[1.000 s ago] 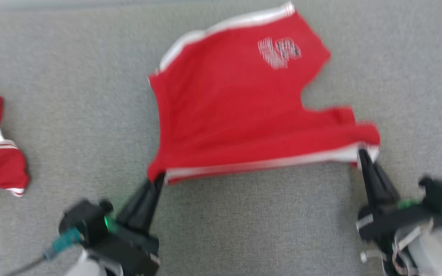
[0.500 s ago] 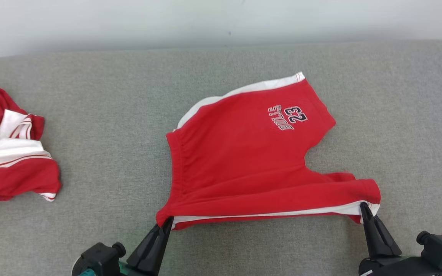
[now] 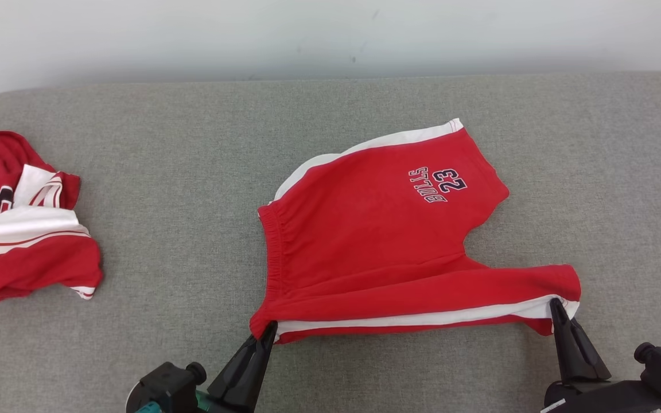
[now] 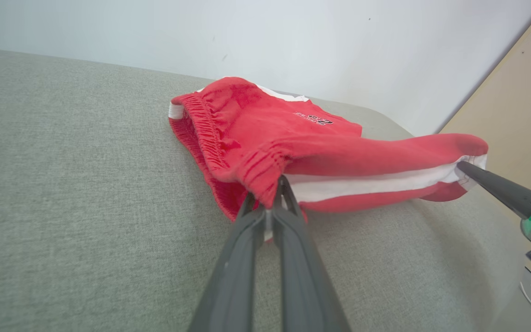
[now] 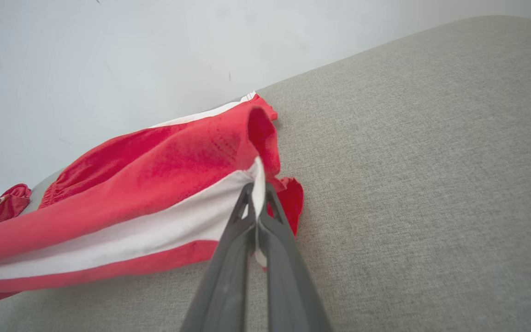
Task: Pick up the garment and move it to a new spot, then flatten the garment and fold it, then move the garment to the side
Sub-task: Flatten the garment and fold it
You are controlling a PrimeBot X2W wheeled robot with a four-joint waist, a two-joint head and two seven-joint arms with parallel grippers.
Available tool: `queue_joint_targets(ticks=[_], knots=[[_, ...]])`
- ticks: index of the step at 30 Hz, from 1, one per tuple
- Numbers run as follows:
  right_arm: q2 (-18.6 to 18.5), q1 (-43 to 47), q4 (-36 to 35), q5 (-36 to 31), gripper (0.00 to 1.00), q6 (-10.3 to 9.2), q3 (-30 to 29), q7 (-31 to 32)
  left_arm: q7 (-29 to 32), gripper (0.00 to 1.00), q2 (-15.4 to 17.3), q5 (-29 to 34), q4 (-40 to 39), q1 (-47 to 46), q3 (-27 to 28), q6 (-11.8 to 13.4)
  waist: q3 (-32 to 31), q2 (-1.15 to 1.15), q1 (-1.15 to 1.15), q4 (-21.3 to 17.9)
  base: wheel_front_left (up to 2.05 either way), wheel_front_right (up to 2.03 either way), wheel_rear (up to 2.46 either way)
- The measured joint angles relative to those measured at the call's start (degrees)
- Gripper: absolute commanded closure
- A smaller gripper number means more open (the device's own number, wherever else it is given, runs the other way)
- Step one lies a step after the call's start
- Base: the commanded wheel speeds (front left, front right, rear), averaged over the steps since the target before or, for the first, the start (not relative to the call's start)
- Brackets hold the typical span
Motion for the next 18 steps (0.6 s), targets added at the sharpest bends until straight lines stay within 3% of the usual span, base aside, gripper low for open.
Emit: queue_joint_targets(ticks=[8,18], knots=[[-0.11,-1.59,-0.46,-0.42,1.0,0.0,-0.2,0.69,0.0,1.0,-0.05,-0.3,-0.05,-1.66,-1.0,-0.01,0.01,0.0,0.0,0.34,0.0,0.0,0.0],[-3.19,-15.88,2.96,-0.92,1.0,0.0,2.1,4.8,0.0,1.0,-0.42,-1.54,2.89,-12.74,-3.0,-0.01,2.44,0.01,0.0,1.11,0.0,0.0,0.0]])
